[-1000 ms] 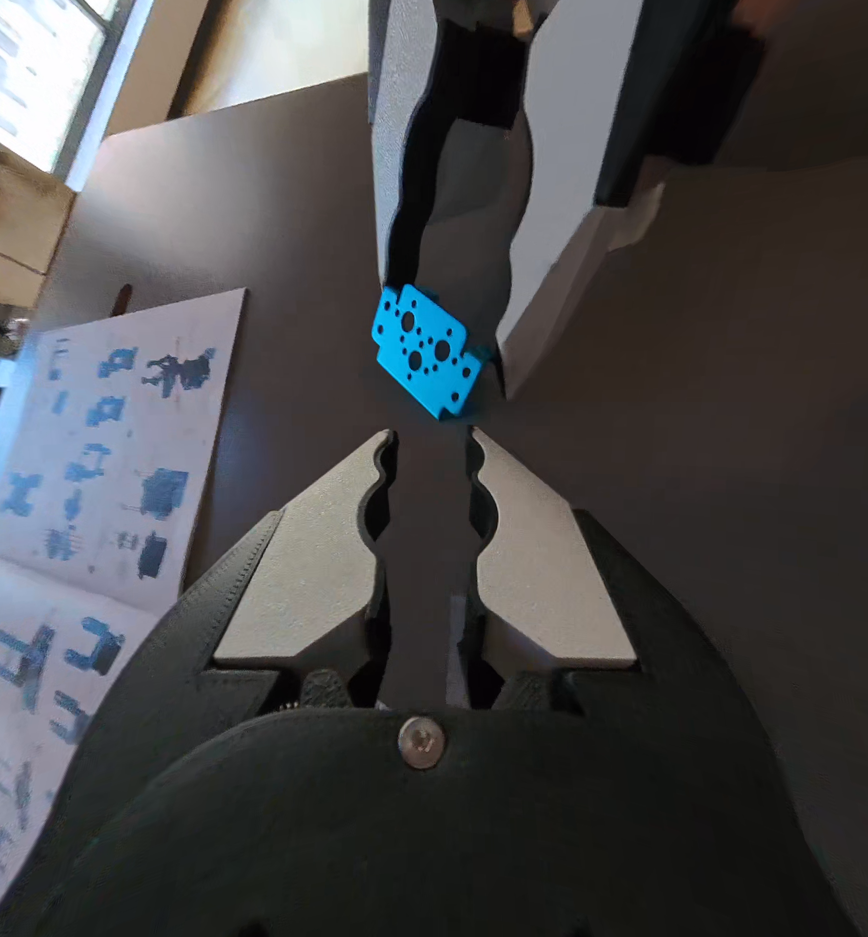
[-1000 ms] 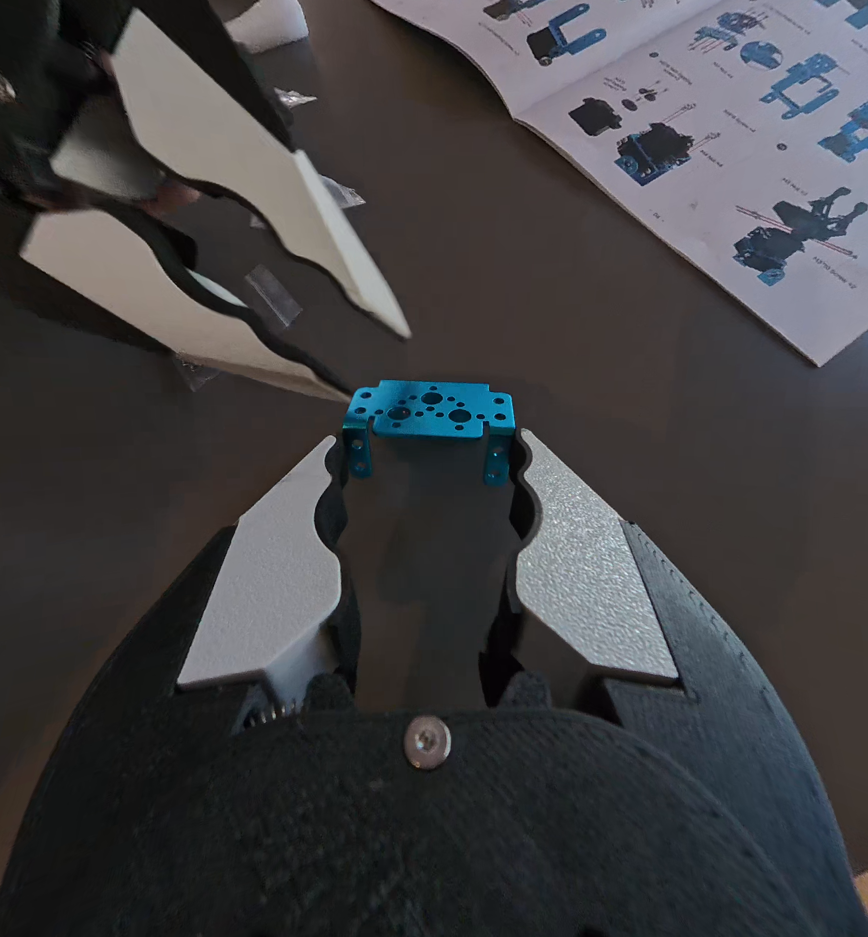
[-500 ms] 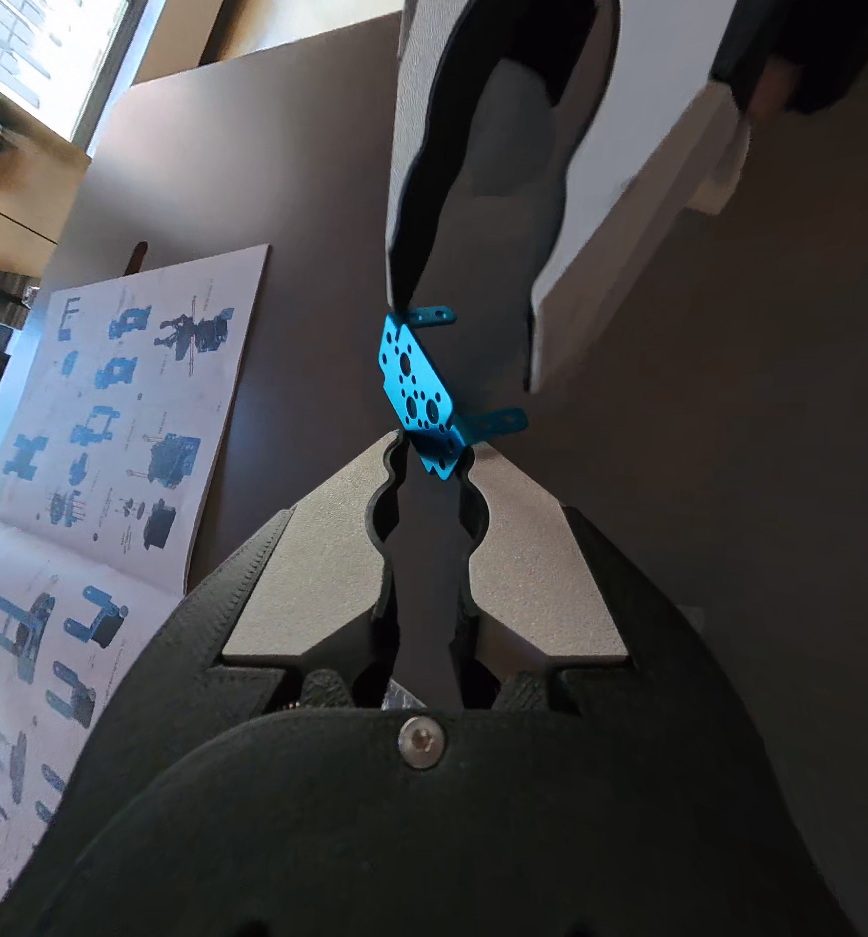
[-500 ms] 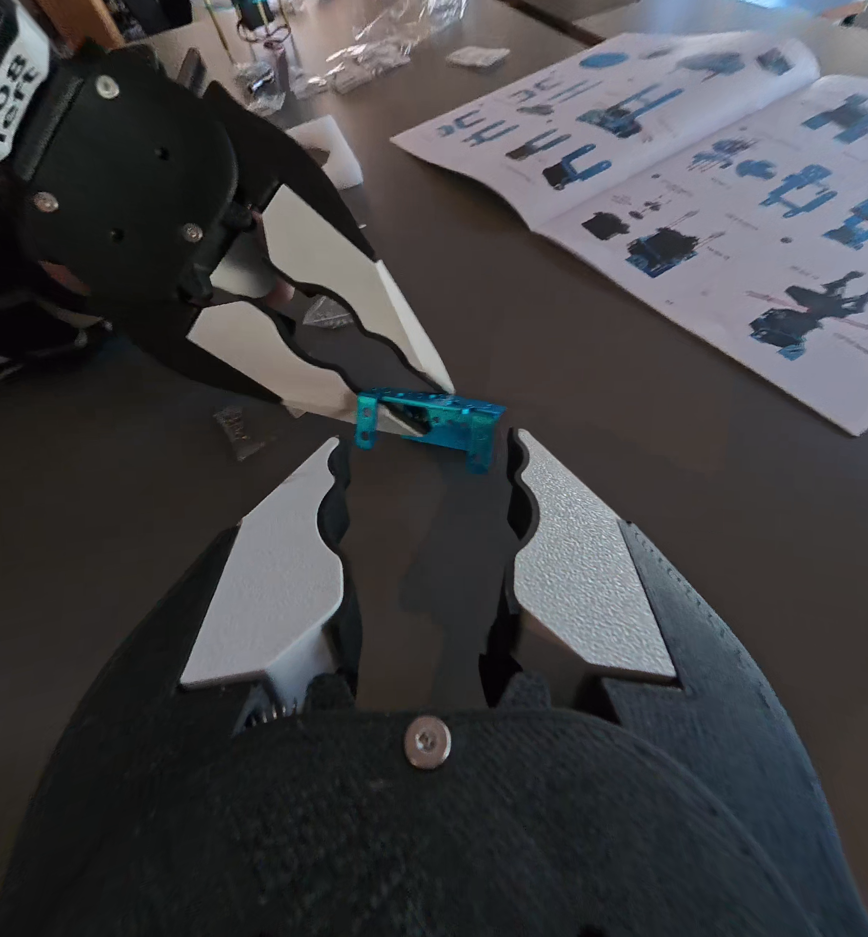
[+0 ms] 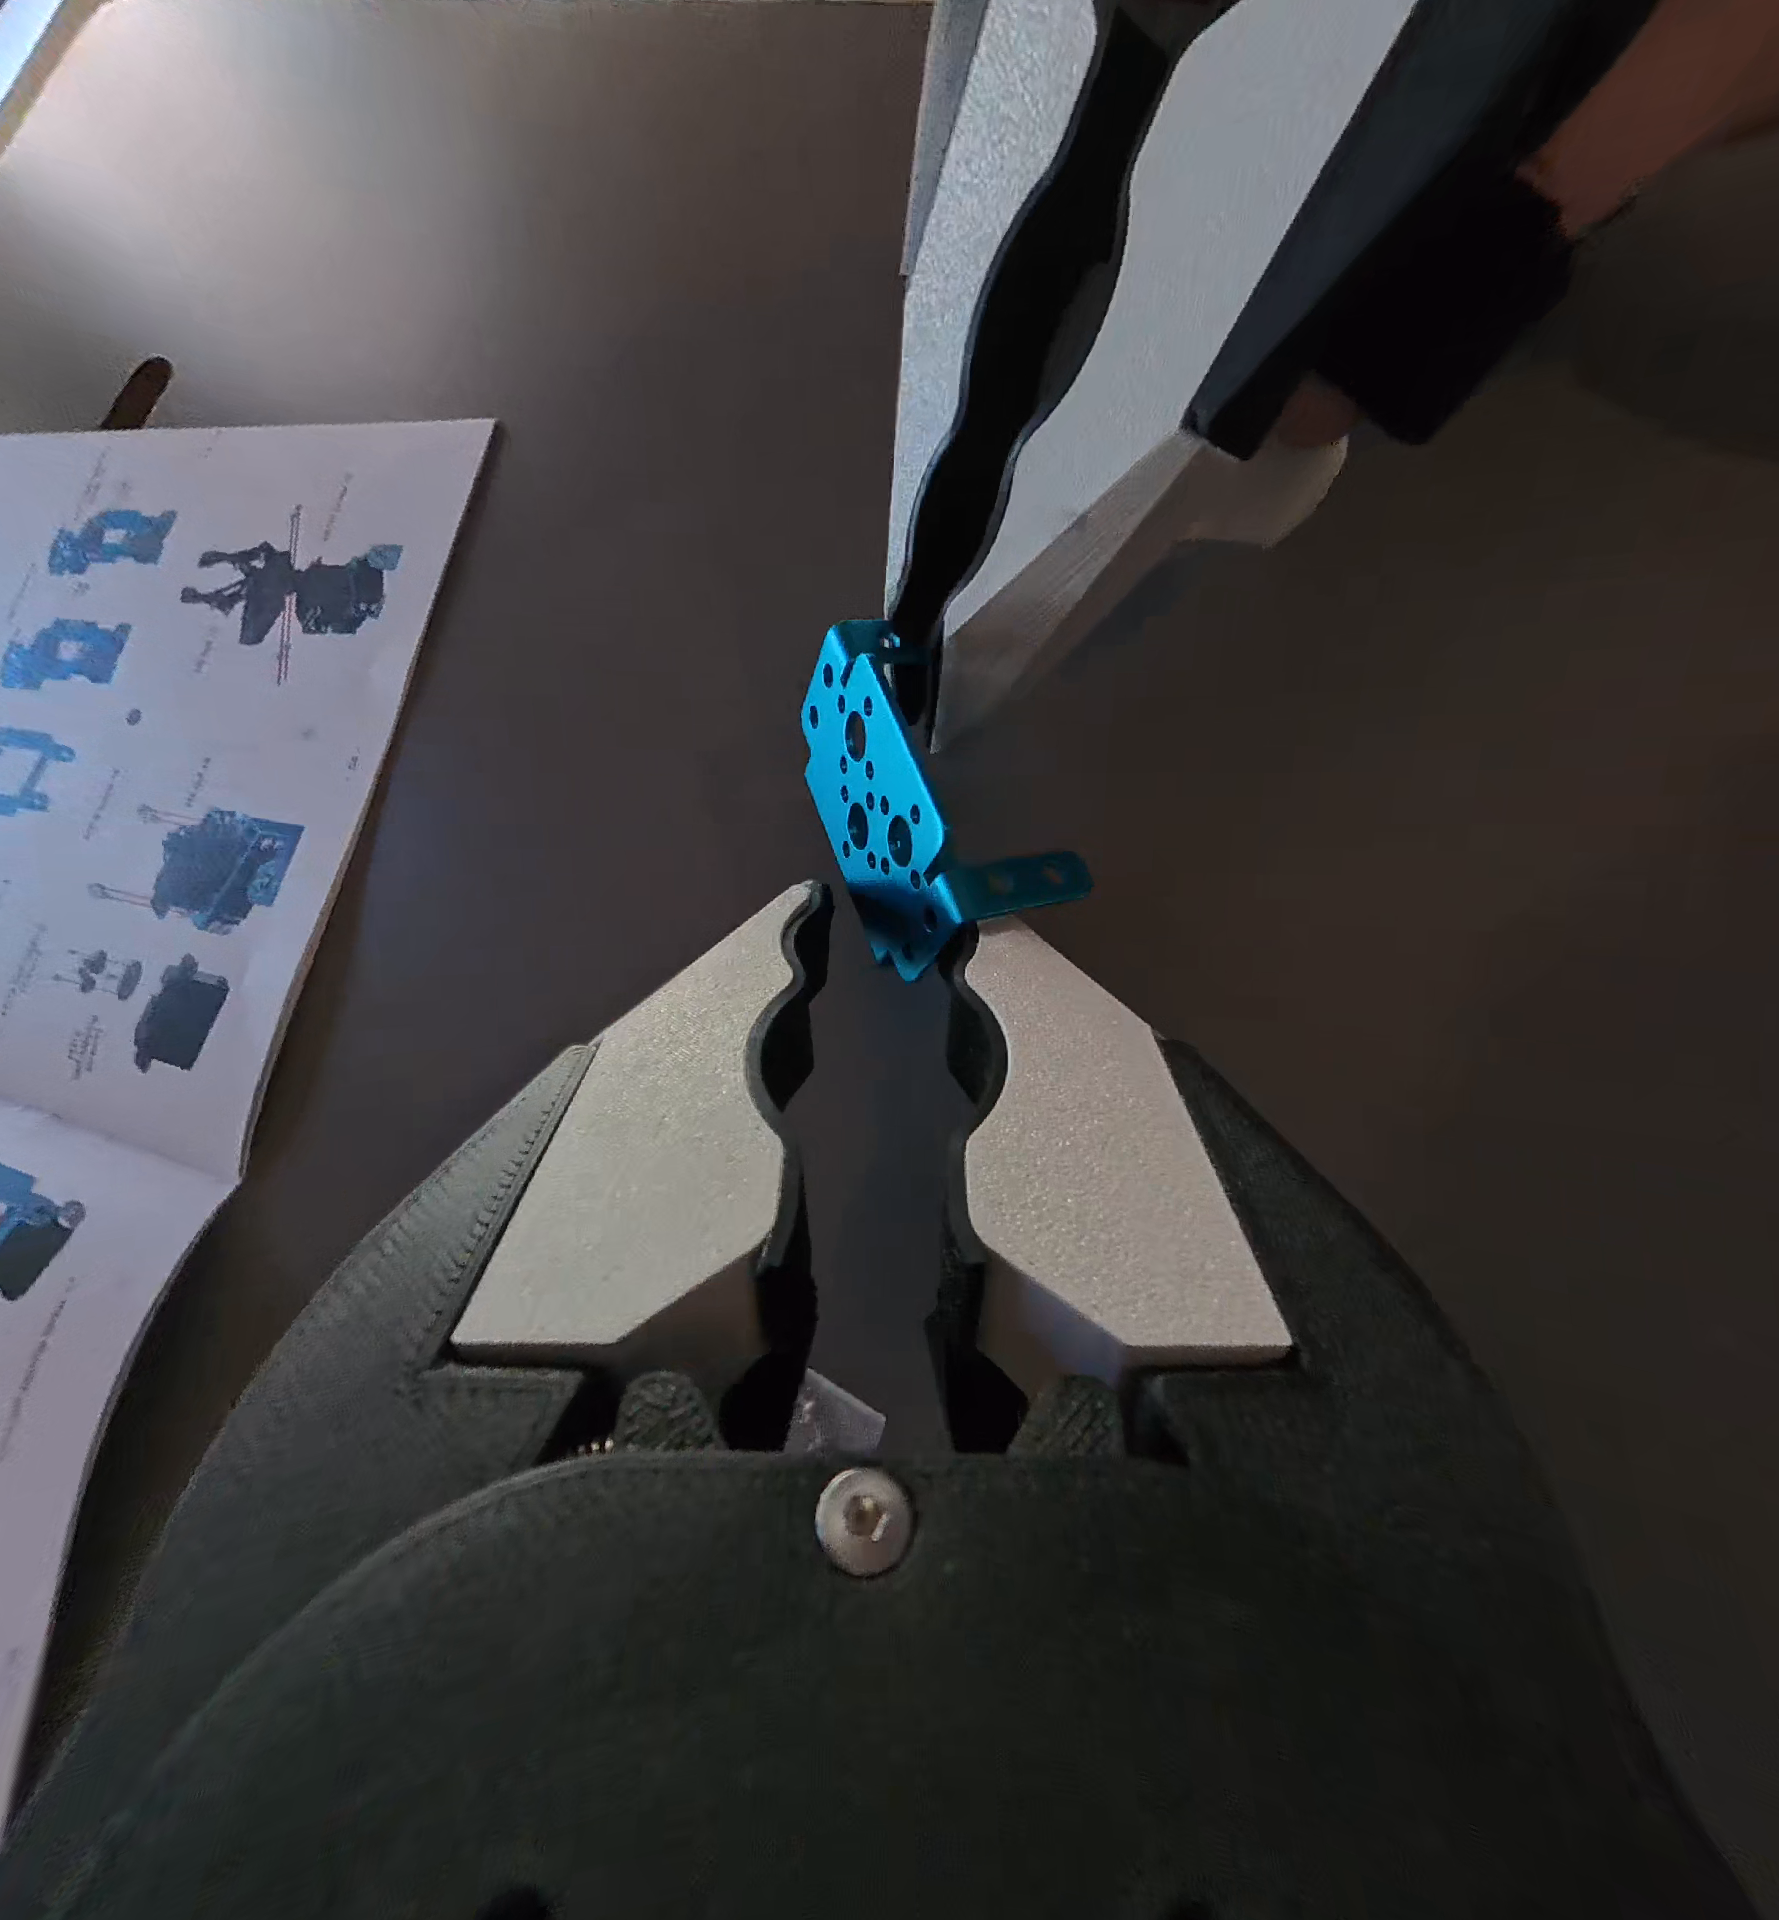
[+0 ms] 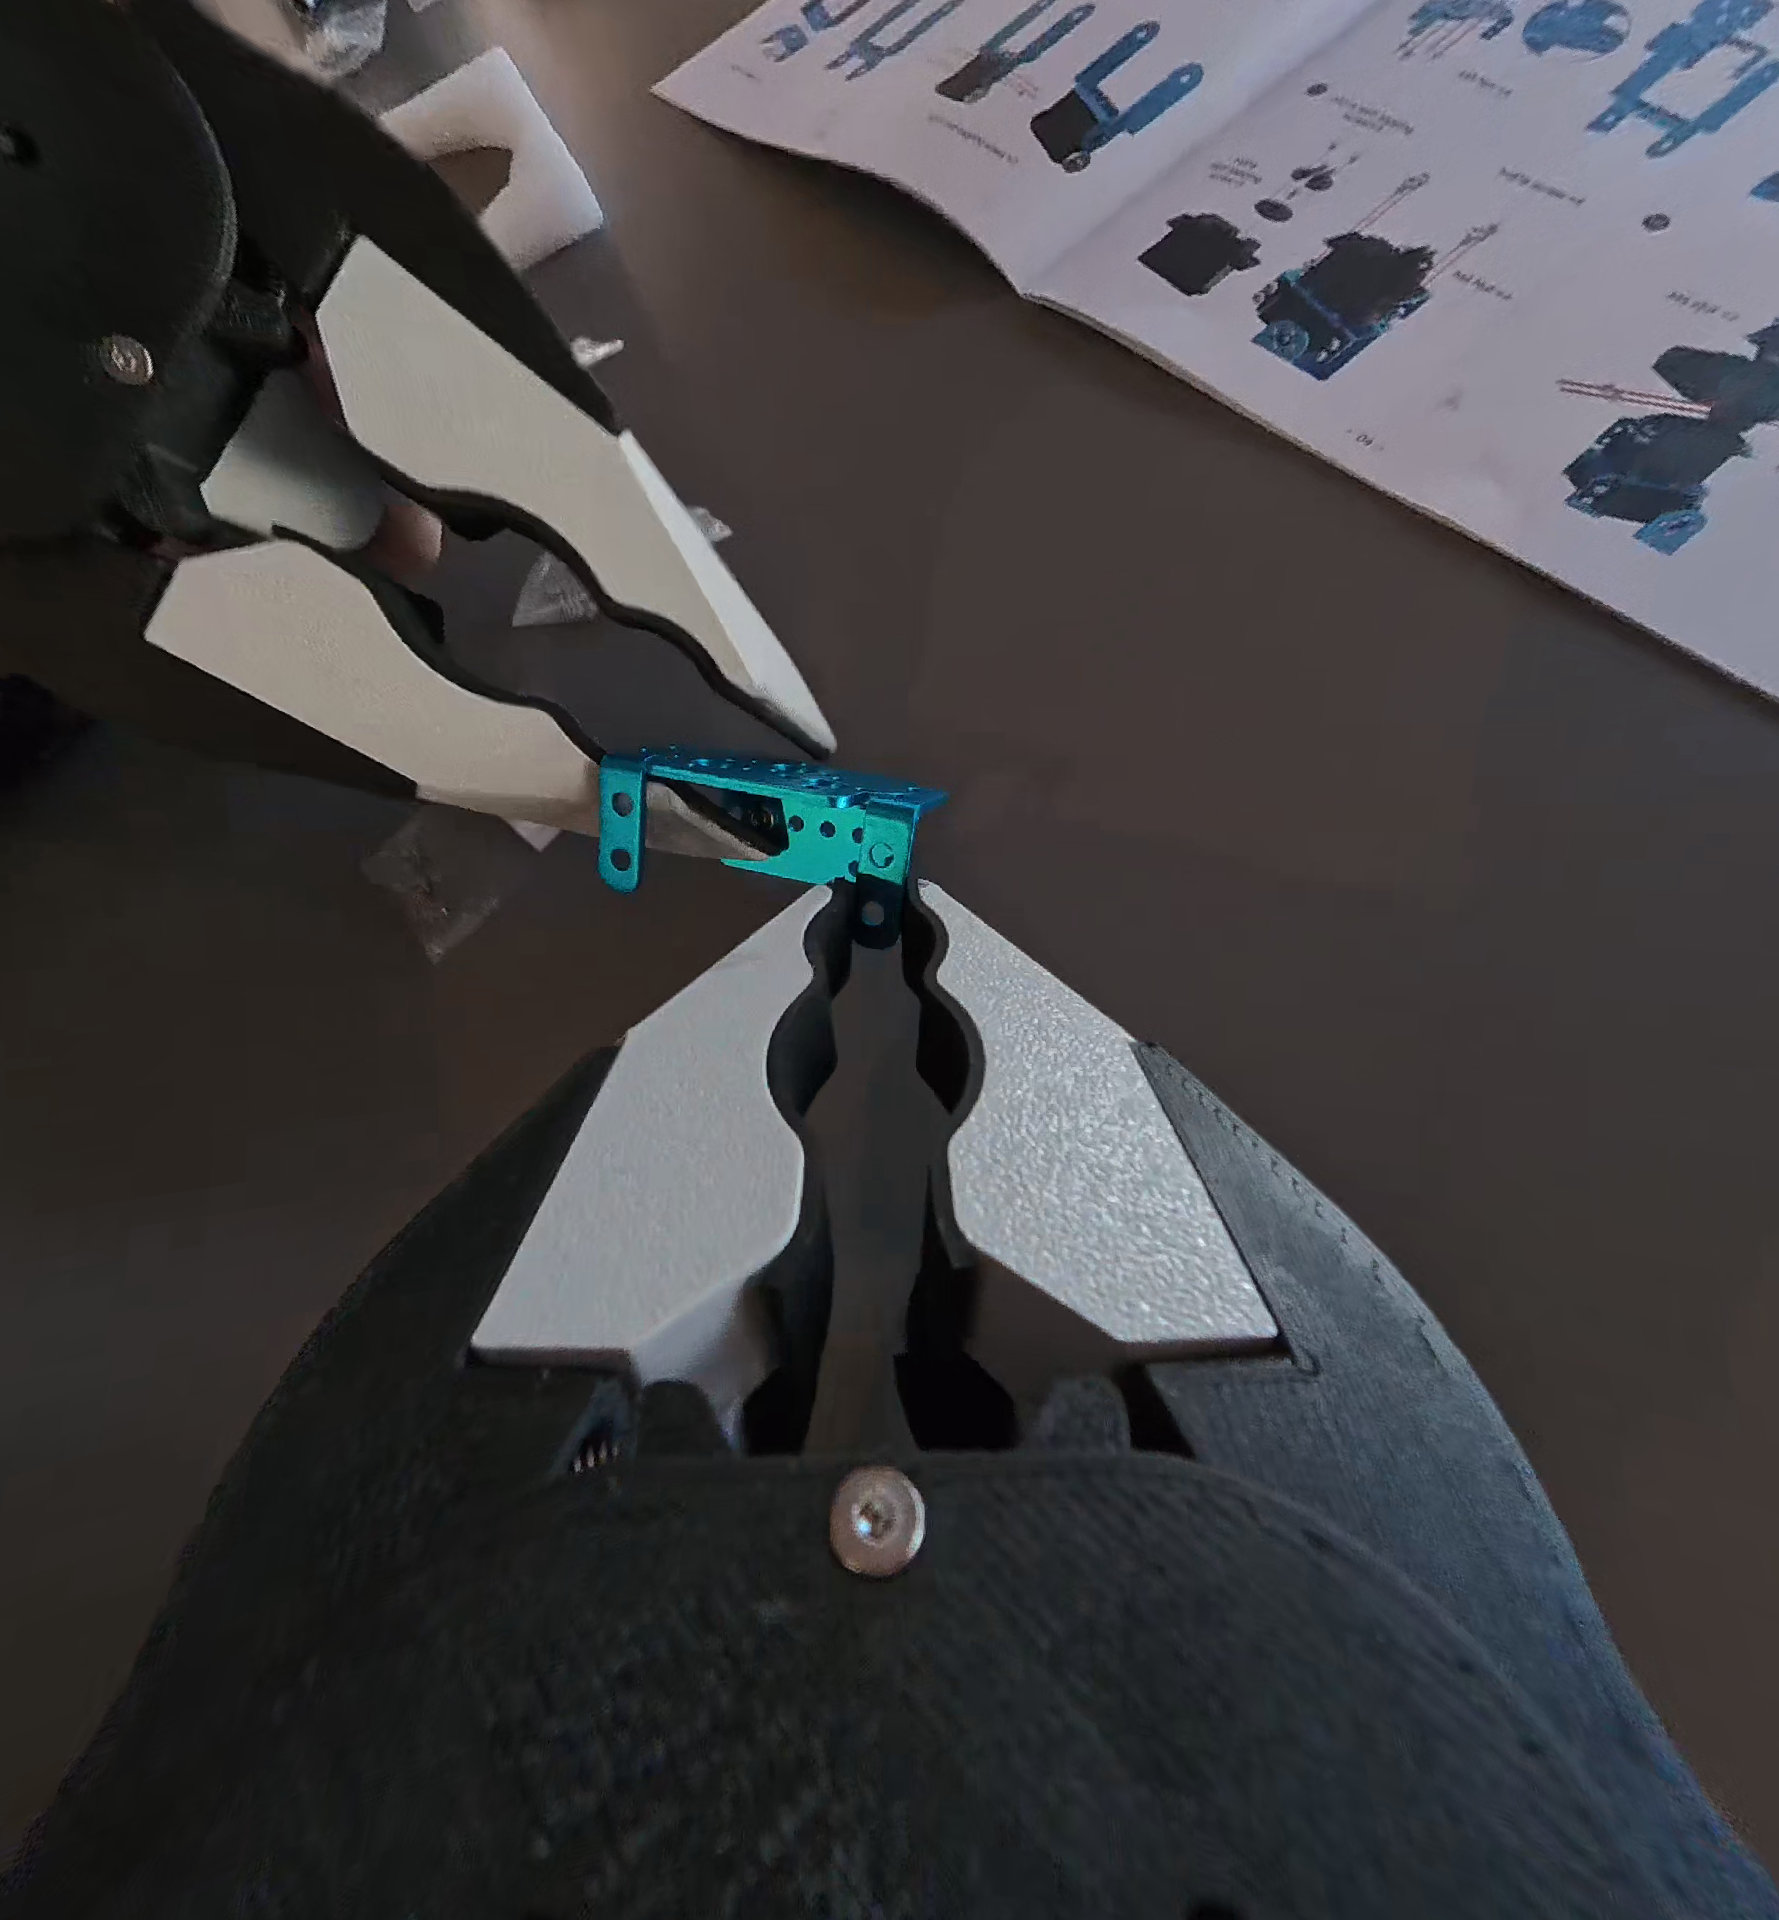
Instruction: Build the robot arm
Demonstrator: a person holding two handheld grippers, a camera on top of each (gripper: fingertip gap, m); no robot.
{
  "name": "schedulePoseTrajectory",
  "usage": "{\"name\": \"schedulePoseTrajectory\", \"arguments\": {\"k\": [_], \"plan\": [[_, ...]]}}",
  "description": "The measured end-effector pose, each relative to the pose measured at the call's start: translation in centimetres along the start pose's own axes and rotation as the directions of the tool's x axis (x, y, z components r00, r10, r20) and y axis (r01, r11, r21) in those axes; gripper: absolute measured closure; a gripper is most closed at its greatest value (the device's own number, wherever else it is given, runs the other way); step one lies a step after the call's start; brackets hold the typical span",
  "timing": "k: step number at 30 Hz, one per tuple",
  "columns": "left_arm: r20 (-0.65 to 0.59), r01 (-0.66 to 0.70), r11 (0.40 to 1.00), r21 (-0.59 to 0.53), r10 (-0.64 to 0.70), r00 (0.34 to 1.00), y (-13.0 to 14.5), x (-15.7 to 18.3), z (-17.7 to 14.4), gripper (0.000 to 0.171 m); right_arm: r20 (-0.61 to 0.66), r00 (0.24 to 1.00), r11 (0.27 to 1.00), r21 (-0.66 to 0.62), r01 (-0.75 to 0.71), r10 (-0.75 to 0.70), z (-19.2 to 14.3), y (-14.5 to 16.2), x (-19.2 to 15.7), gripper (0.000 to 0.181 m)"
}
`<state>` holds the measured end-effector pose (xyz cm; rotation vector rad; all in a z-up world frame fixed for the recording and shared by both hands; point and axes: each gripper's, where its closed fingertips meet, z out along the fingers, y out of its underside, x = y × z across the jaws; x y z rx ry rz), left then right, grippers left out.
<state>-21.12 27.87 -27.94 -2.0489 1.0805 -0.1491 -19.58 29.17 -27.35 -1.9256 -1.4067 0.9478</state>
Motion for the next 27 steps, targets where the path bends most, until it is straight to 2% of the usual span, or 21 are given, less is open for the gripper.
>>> {"name": "schedulePoseTrajectory", "arguments": {"k": [3, 7, 13, 15, 18, 25, 26, 27], "plan": [[-0.017, 0.036, 0.999, 0.021, -0.036, 0.999, 0.2, -0.1, -0.2, 0.156, 0.018, 0.993, 0.994, 0.004, -0.114, 0.114, 0.2, -0.1, -0.1, 0.173], [-0.015, 0.012, 0.999, -0.052, -0.013, 1.000, 1.3, -0.4, -0.4, 0.156, -0.007, 0.975, 0.975, 0.009, -0.222, 0.222, -0.7, -0.6, 0.9, 0.174], [-0.068, 0.061, 0.998, -0.002, -0.061, 0.996, 0.7, -0.1, -0.4, 0.153, 0.027, 0.943, 0.943, 0.001, -0.332, 0.332, -1.2, -0.8, 1.1, 0.175], [-0.069, 0.067, 0.997, 0.026, -0.065, 0.996, 0.1, 0.0, -0.4, 0.154, 0.022, 0.942, 0.942, -0.001, -0.336, 0.336, -1.1, -0.7, 1.0, 0.174], [-0.040, 0.081, 0.994, 0.077, -0.078, 0.996, -0.6, -0.3, -0.3, 0.165, -0.011, 0.946, 0.946, -0.018, -0.325, 0.325, -0.9, -0.3, 1.3, 0.174], [0.027, 0.089, 0.995, 0.043, -0.091, 0.996, -0.1, -1.1, 0.5, 0.171, 0.046, 0.944, 0.945, 0.027, -0.327, 0.325, -0.7, -0.6, 1.3, 0.172], [0.028, 0.119, 0.992, 0.040, -0.120, 0.992, 0.0, -1.2, 0.6, 0.171, 0.039, 0.958, 0.957, 0.042, -0.286, 0.284, -0.7, -0.7, 1.4, 0.171], [0.019, 0.151, 0.988, 0.041, -0.152, 0.988, -0.1, -1.2, 0.7, 0.171, 0.003, 0.971, 0.969, 0.055, -0.239, 0.240, -0.7, -0.6, 1.7, 0.158]]}}
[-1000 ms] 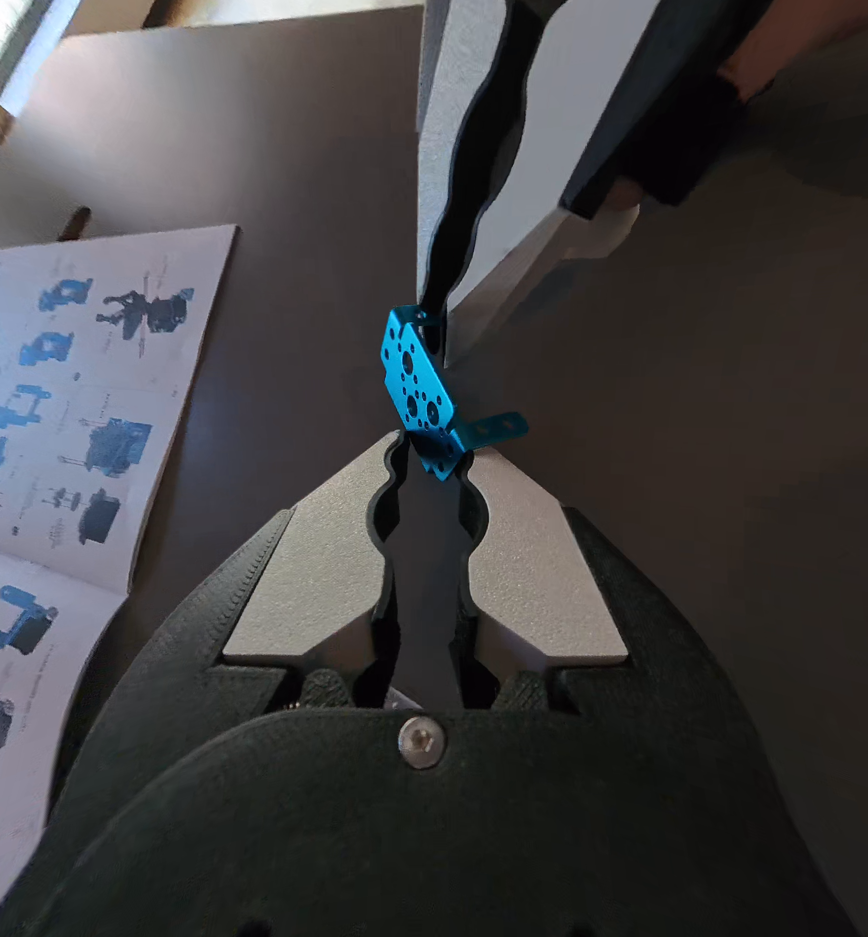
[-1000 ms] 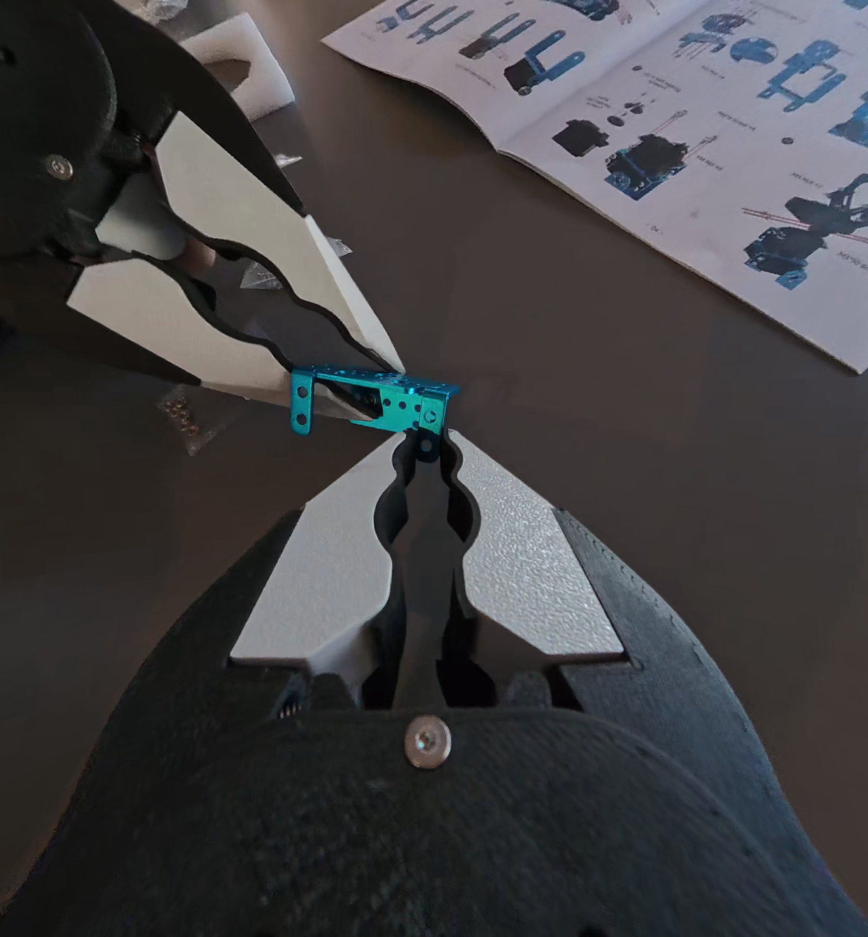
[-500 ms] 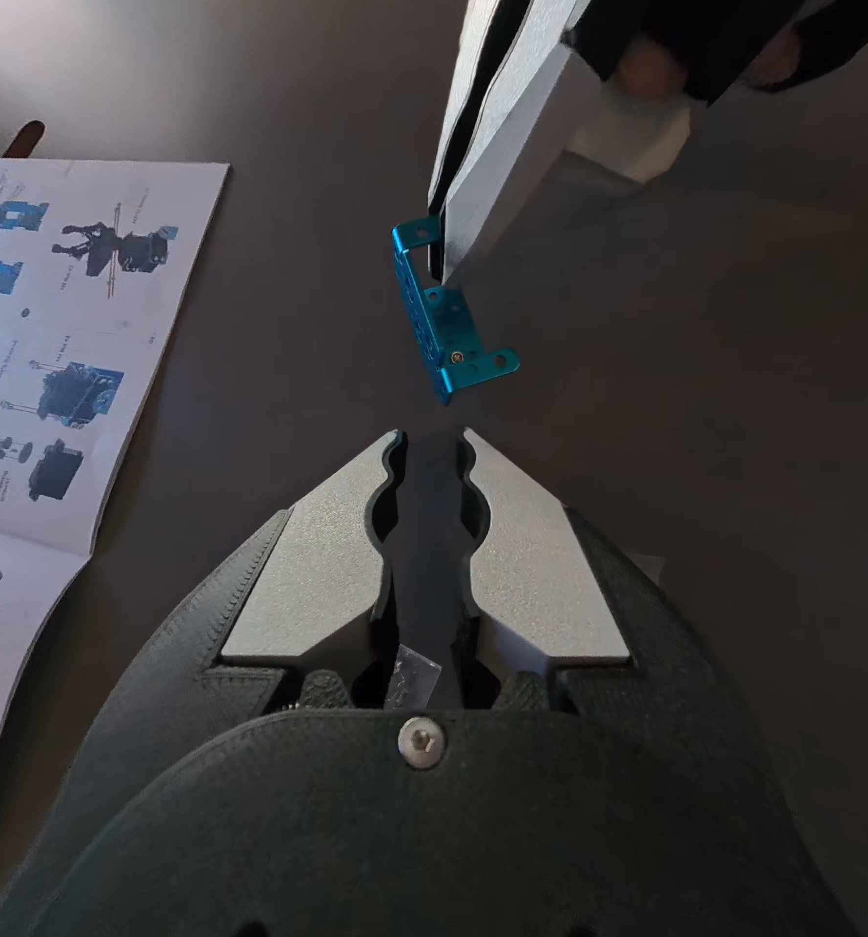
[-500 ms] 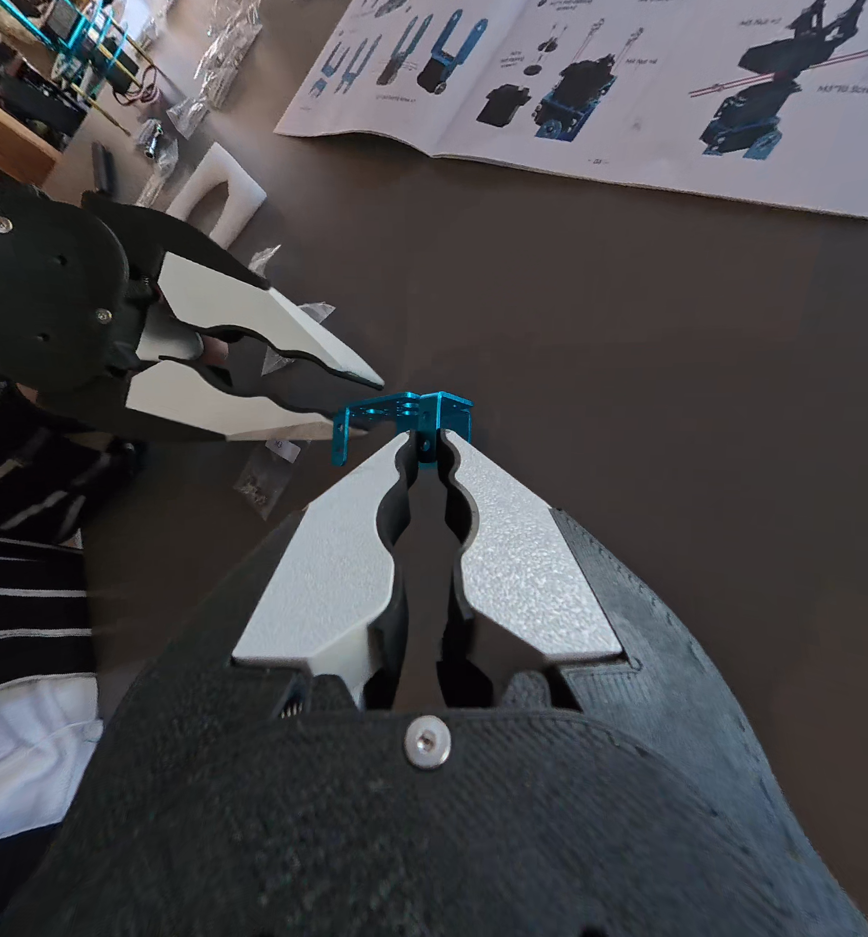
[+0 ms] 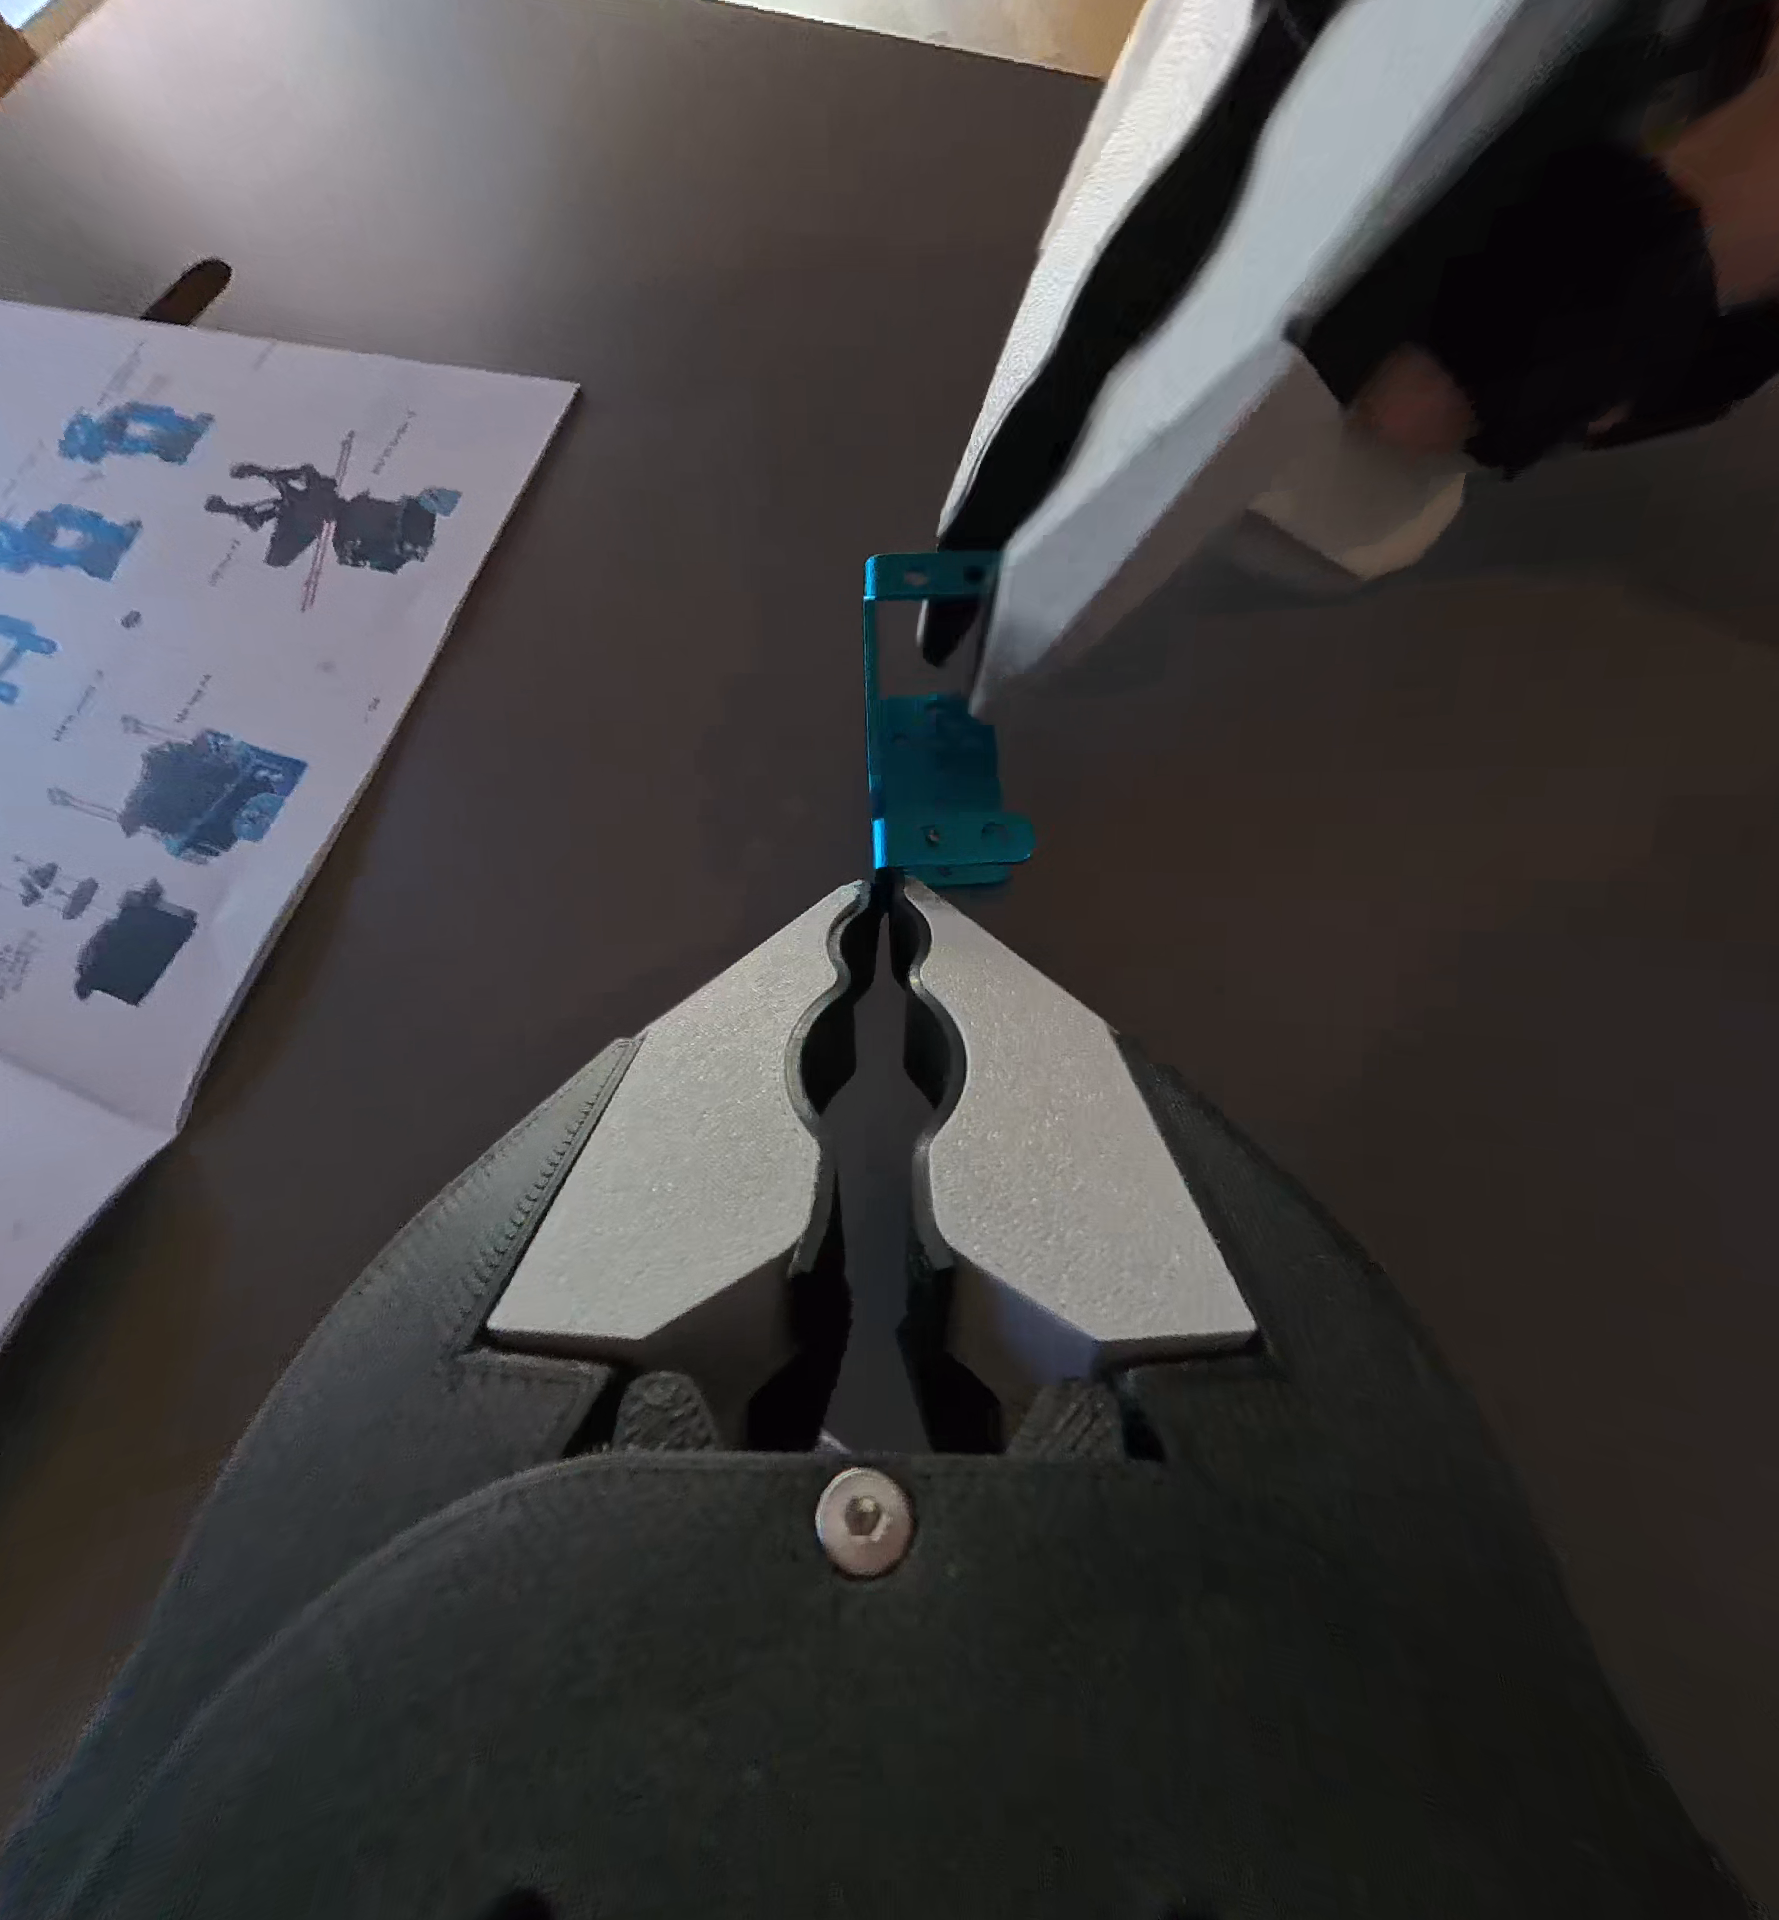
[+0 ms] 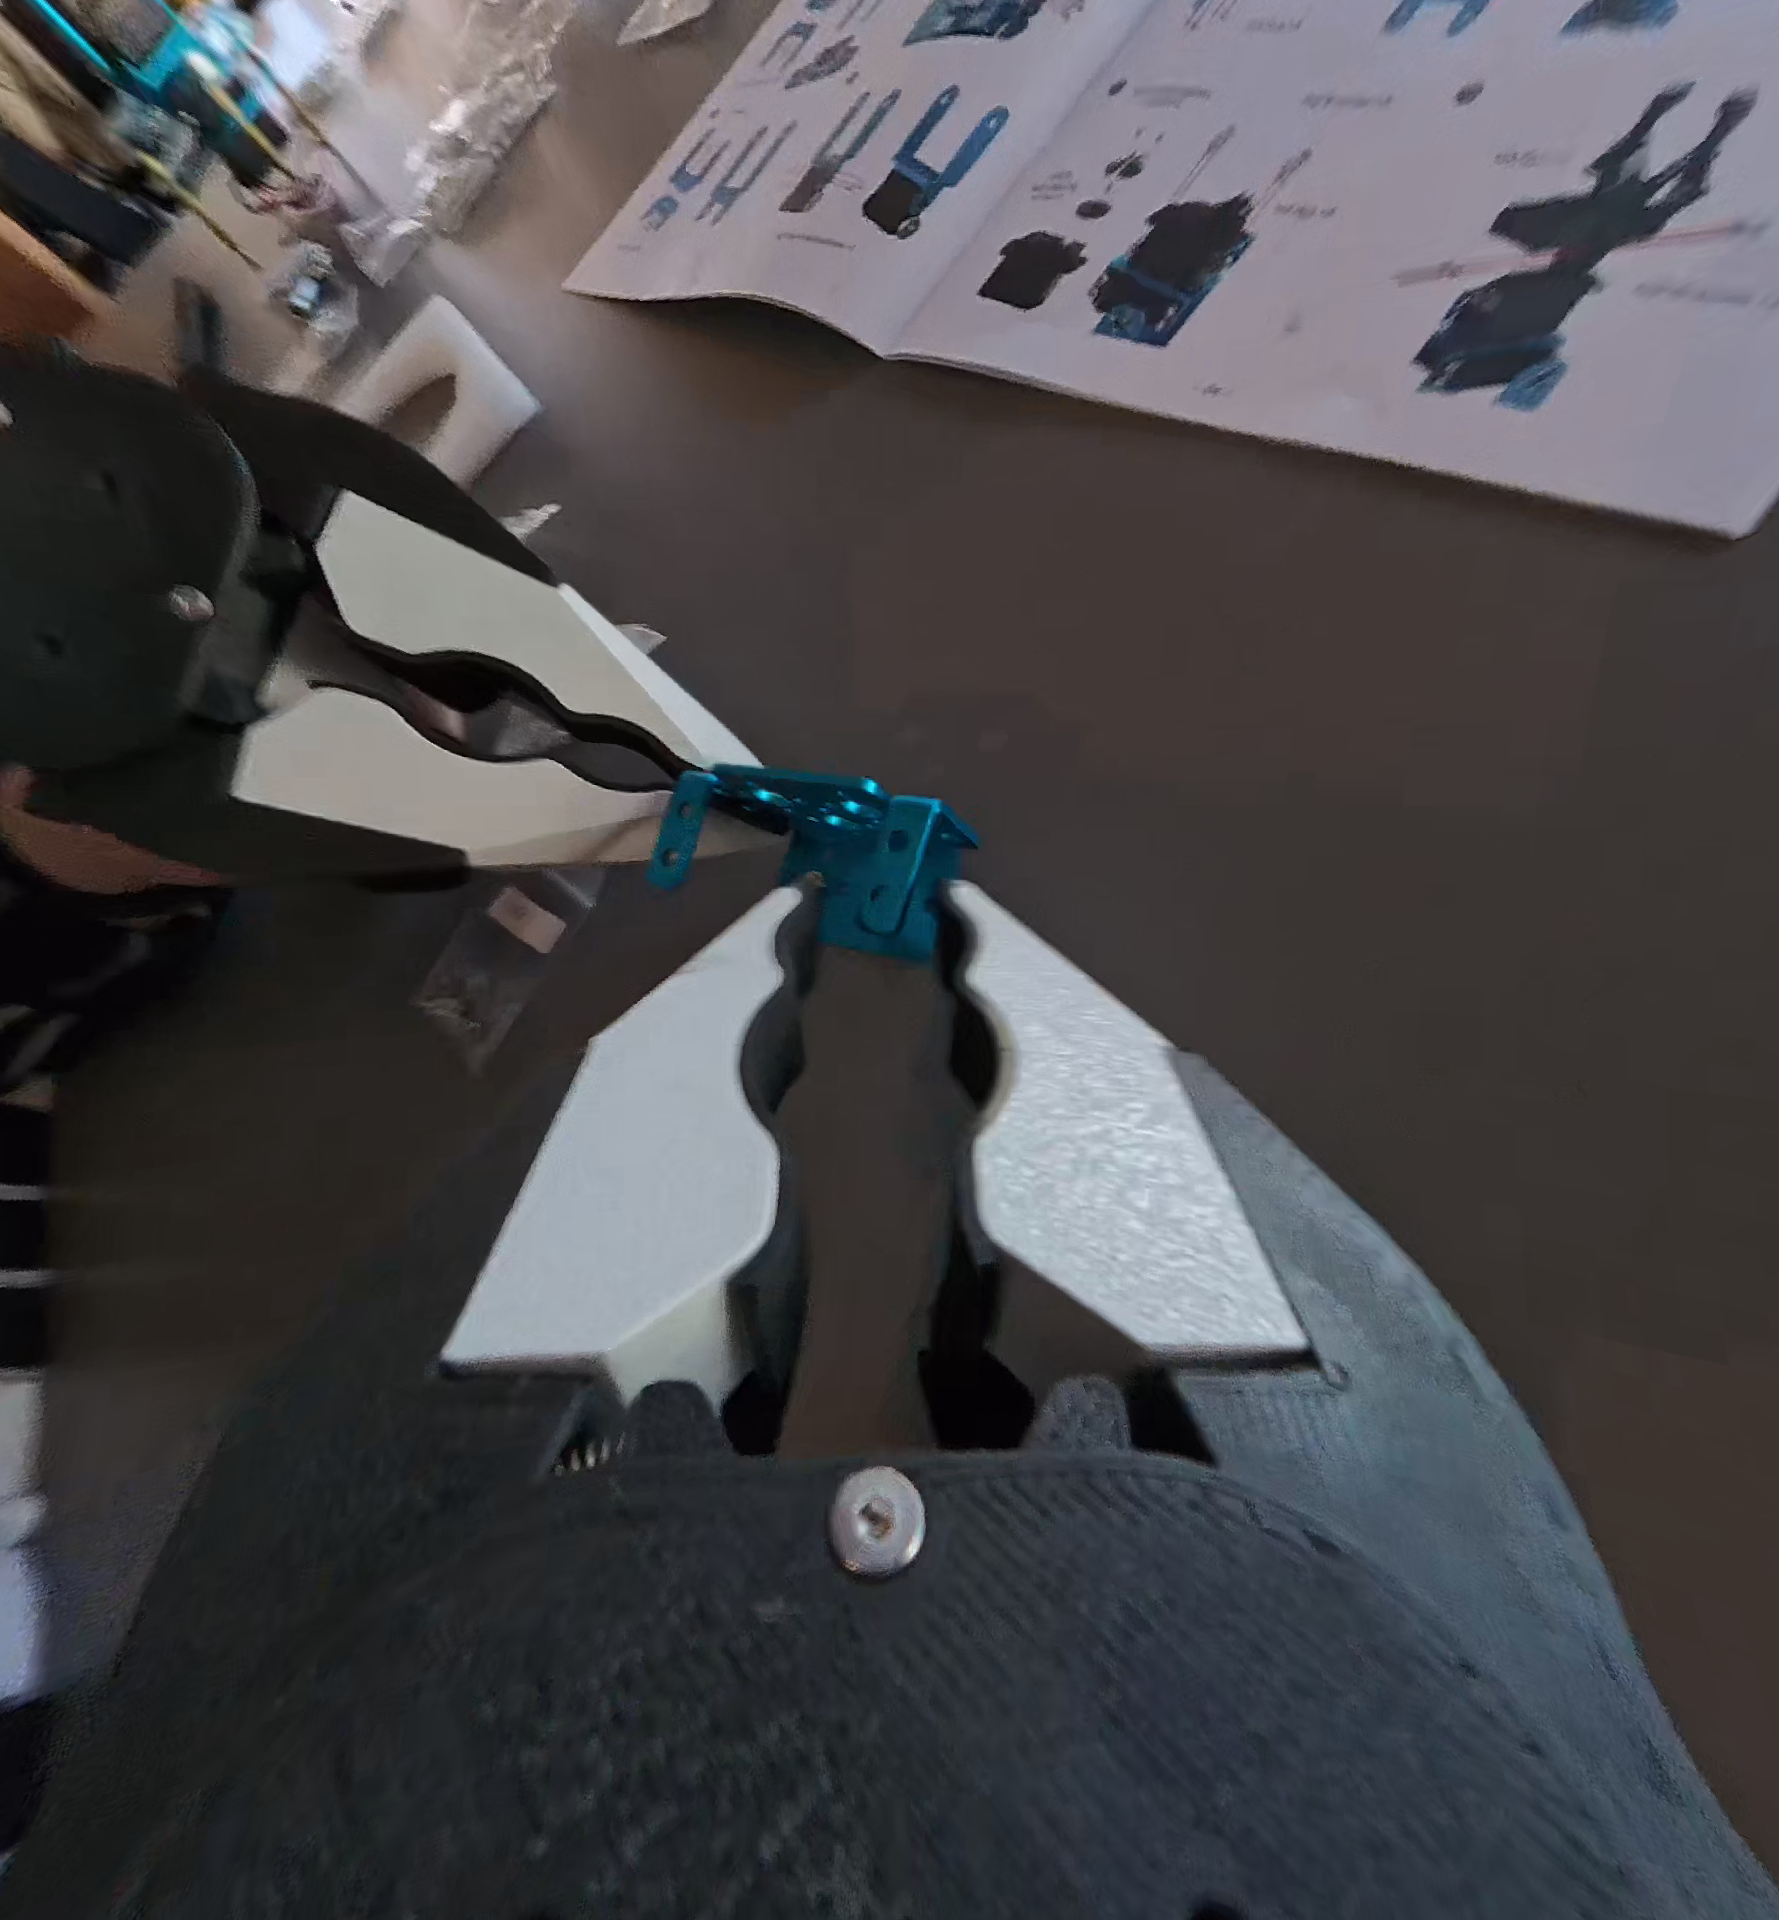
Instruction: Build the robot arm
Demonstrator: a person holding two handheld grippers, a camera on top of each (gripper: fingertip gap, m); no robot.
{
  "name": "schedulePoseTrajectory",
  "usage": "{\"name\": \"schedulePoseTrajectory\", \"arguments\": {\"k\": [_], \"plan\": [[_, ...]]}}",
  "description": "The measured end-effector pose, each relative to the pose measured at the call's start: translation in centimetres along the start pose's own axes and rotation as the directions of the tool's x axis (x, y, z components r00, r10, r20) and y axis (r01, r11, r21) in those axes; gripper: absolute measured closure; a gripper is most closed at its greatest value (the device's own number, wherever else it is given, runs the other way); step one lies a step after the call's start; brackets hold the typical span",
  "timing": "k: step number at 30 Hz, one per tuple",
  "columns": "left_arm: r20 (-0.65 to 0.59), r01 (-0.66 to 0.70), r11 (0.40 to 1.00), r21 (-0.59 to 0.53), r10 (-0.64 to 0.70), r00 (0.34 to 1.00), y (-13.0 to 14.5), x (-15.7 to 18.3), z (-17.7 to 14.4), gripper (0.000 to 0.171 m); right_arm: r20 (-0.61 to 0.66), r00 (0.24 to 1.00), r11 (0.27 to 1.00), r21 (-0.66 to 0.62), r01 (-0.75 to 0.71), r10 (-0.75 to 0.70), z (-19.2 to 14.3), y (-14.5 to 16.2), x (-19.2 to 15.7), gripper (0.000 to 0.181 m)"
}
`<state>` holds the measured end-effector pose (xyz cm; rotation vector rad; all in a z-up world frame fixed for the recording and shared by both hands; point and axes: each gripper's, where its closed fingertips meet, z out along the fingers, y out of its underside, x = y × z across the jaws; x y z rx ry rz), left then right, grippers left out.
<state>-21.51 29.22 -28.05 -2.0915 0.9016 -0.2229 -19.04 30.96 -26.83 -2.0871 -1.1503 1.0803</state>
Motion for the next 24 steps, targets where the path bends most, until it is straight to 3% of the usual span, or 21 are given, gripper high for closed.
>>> {"name": "schedulePoseTrajectory", "arguments": {"k": [2, 6, 9, 13, 24], "plan": [[-0.012, 0.055, 0.998, -0.009, -0.055, 0.998, 0.1, 0.0, 0.1, 0.171, -0.120, 0.990, 0.997, 0.013, 0.076, -0.073, -0.2, 0.4, 0.7, 0.133], [-0.002, 0.095, 0.995, -0.028, -0.095, 0.995, 0.2, -0.1, 0.1, 0.171, -0.246, 0.963, 0.987, 0.081, 0.137, -0.113, -0.2, 0.3, 0.0, 0.135], [0.002, 0.105, 0.994, -0.035, -0.105, 0.994, 0.3, -0.1, 0.1, 0.171, -0.294, 0.943, 0.983, 0.048, 0.176, -0.154, 0.4, 0.3, 0.0, 0.141], [0.004, 0.106, 0.994, -0.040, -0.106, 0.994, 0.3, -0.2, 0.1, 0.171, -0.306, 0.930, 0.979, -0.026, 0.204, -0.202, 1.5, 0.7, 0.0, 0.145], [0.024, 0.082, 0.995, -0.053, -0.081, 0.996, 0.4, -0.3, 0.1, 0.171, -0.290, 0.947, 0.990, -0.007, 0.139, -0.135, 1.9, 0.4, 0.2, 0.146]]}}
